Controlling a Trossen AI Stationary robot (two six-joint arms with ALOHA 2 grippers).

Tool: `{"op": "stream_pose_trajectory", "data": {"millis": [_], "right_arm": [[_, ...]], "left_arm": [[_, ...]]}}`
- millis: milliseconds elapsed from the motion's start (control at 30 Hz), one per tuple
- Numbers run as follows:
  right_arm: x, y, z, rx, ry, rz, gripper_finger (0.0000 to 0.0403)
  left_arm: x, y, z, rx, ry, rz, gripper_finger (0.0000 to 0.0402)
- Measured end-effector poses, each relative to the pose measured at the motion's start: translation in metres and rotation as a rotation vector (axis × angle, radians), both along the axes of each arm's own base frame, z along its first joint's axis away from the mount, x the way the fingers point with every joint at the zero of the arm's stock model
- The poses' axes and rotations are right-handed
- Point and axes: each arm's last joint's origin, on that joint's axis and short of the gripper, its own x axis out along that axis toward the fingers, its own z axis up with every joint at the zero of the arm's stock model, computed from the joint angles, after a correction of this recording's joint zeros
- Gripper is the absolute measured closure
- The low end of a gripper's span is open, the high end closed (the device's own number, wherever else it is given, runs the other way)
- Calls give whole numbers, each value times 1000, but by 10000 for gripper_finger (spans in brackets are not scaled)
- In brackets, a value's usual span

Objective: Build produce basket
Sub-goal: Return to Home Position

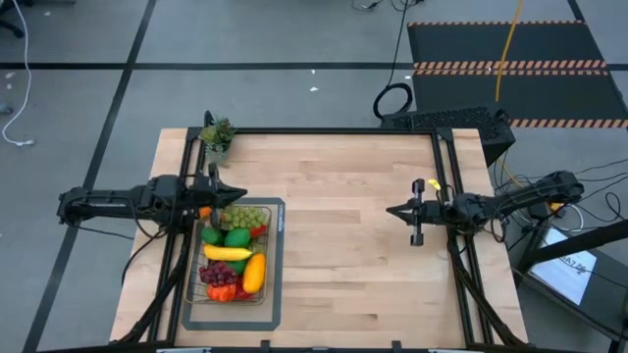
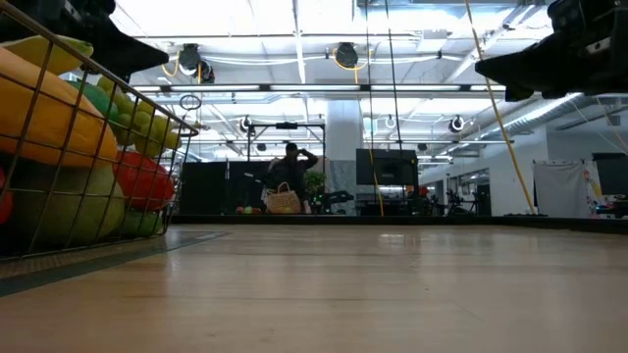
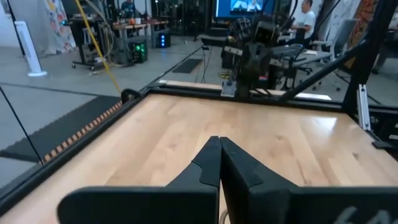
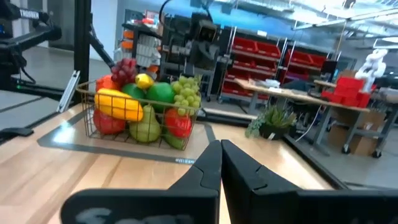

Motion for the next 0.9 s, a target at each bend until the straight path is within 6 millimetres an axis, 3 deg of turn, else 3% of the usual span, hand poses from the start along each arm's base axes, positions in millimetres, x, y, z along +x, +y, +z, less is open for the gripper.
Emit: {"op": "stream_pose_trajectory", "data": {"millis": [467,900], "right_arm": [[-14,-4,8,-117,-71,-44,403],[-27,-9,7,-75,-107,150,403]], "left_arm": [[1,0,-7,-26,14,4,400],[1,0,-6,-44,4,6,399]]}}
